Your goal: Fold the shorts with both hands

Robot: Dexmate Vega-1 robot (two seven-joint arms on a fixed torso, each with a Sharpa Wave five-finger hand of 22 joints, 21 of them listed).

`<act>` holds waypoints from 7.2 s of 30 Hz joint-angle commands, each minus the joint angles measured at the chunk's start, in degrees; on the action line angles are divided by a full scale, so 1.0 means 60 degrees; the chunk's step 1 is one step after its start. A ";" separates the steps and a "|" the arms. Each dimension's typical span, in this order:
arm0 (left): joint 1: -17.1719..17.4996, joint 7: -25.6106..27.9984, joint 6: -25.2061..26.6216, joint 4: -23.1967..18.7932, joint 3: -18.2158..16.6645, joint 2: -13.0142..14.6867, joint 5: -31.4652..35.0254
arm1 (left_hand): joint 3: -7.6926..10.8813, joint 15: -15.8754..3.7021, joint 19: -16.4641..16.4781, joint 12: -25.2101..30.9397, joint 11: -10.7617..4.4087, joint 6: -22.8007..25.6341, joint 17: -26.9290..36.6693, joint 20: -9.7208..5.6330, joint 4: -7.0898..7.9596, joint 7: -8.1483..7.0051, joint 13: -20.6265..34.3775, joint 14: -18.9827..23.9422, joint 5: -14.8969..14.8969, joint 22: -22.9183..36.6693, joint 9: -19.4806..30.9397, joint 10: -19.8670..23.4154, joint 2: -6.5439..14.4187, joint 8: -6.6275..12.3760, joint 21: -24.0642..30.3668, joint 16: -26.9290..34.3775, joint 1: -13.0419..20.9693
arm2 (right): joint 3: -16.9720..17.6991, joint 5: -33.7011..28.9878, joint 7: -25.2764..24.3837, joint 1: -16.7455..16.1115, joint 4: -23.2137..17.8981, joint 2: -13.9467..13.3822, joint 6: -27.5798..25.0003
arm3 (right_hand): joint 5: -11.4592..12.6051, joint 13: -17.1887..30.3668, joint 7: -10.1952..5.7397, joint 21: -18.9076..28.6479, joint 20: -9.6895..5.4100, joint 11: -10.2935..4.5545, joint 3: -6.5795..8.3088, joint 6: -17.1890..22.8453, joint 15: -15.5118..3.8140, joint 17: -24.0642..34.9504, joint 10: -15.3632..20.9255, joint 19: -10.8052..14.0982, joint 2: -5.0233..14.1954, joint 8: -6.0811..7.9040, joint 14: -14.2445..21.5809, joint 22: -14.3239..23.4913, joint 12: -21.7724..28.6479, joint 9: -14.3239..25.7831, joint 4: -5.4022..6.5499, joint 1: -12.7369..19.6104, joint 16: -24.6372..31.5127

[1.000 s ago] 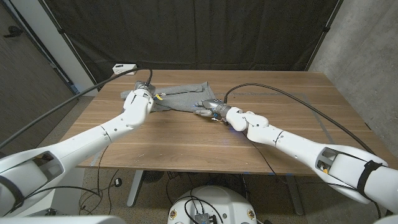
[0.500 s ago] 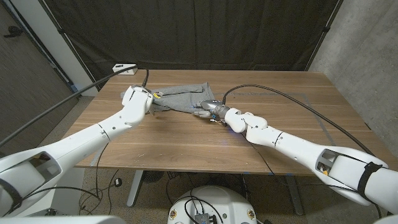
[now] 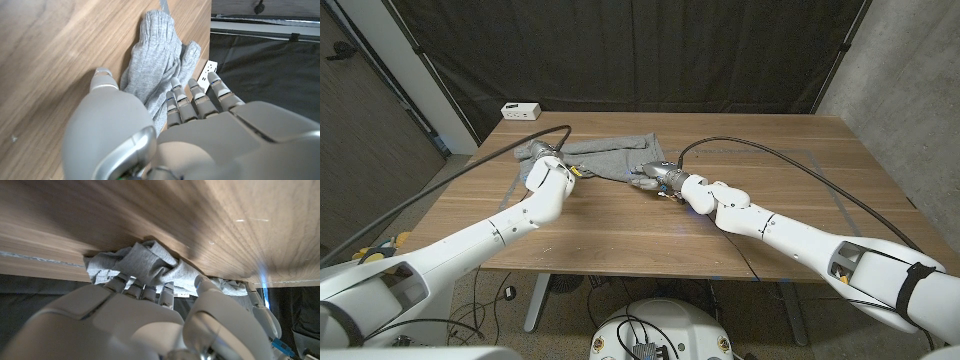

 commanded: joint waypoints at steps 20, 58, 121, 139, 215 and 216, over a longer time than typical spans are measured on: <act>0.0040 0.3826 0.1178 0.3358 0.0817 -0.1426 0.0335 | 0.1208 -0.1297 0.1336 0.0888 -0.0972 0.2649 -0.0100 -0.0888 -0.1399 -0.0471 -0.0125 0.2157 -0.0389 0.0160 0.0071 0.2845 0.1237 0.0673 0.0709 0.0182 0.2570 | -0.0023 0.0213 0.0084 0.0266 0.0572 0.0116 0.0220 | 0.0088 0.0024 0.0057 0.0067 -0.0018 -0.0043 0.0110 0.0034 -0.0464 -0.0005 0.0105 0.0034 0.0049 0.0010 0.0130 0.0027 0.0012 0.0010 -0.0043 -0.0065 0.0068; -0.0563 0.6807 -0.1508 0.1384 0.1254 0.1521 0.0434 | 0.1701 -0.1754 0.1456 0.1697 -0.1184 0.7305 0.0209 -0.1204 -0.1307 -0.1399 0.1083 0.3678 -0.1043 0.0164 0.0225 0.5888 0.2399 0.1963 0.1479 0.0463 0.4120 | -0.0031 0.0276 -0.0158 0.0309 0.0789 0.0196 0.0479 | 0.0082 0.0024 0.0058 0.0068 -0.0024 -0.0073 0.0150 0.0000 -0.0476 -0.0007 0.0097 0.0028 0.0048 -0.0007 0.0125 0.0026 0.0004 0.0010 -0.0111 -0.0089 0.0074; -0.5300 1.4088 -0.7189 0.3506 0.2322 0.1758 0.2530 | 0.1565 -0.1786 0.1673 0.0929 -0.1188 0.7488 0.0300 -0.1587 -0.1189 -0.1432 0.1410 0.3587 0.0129 0.0126 0.0459 0.5842 0.2108 0.2633 0.1810 0.0330 0.4310 | -0.0202 0.0804 -0.1020 0.0493 0.2286 0.0884 0.1024 | 0.0074 0.0024 0.0031 0.0037 -0.0032 -0.0065 0.0199 -0.0008 -0.0521 -0.0010 0.0132 -0.0082 0.0026 -0.0007 0.0134 0.0026 0.0009 0.0011 -0.0204 -0.0153 0.0081; -0.7382 1.5983 -0.7390 0.5625 0.4338 0.0444 0.2476 | 0.1524 -0.1790 0.1648 0.0759 -0.1185 0.7249 0.0304 -0.1609 -0.1145 -0.1433 0.1372 0.3570 0.0284 0.0130 0.0360 0.5895 0.2127 0.2541 0.1855 0.0312 0.4350 | -0.0358 0.0804 -0.1001 0.0597 0.2513 0.0993 0.1025 | 0.0070 0.0023 0.0019 0.0028 -0.0037 -0.0080 0.0201 -0.0012 -0.0529 -0.0006 0.0114 -0.0132 0.0018 -0.0009 0.0118 0.0026 0.0000 0.0011 -0.0228 -0.0187 0.0081; -0.8110 1.7946 -0.8409 0.8011 0.7654 -0.2199 -0.2182 | 0.1172 -0.1794 0.1904 -0.0030 -0.1085 0.4099 0.0089 -0.1702 -0.0199 -0.1485 0.0508 0.3968 -0.0778 -0.0036 -0.0017 0.4784 0.2183 0.0049 0.2356 0.0000 0.2820 | -0.0275 0.0658 -0.0576 0.0559 0.1887 0.0534 0.0968 | 0.0066 0.0024 -0.0031 0.0062 0.0007 -0.0067 0.0224 -0.0050 -0.0472 -0.0005 0.0083 -0.0158 0.0002 -0.0022 0.0139 0.0026 -0.0010 0.0011 -0.0304 -0.0322 0.0104; -0.8071 1.7651 -0.8445 0.7738 0.7590 -0.2046 -0.2248 | 0.1031 -0.1787 0.1902 -0.0031 -0.1070 0.3969 0.0075 -0.1682 -0.0093 -0.1505 0.0418 0.3861 -0.0802 -0.0051 -0.0023 0.4623 0.2027 0.0018 0.2340 -0.0025 0.2521 | -0.0271 0.0661 -0.0530 0.0563 0.1858 0.0534 0.0940 | 0.0066 0.0024 -0.0038 0.0069 0.0016 -0.0069 0.0224 -0.0061 -0.0453 -0.0003 0.0080 -0.0143 0.0004 -0.0026 0.0156 0.0026 -0.0010 0.0012 -0.0299 -0.0331 0.0111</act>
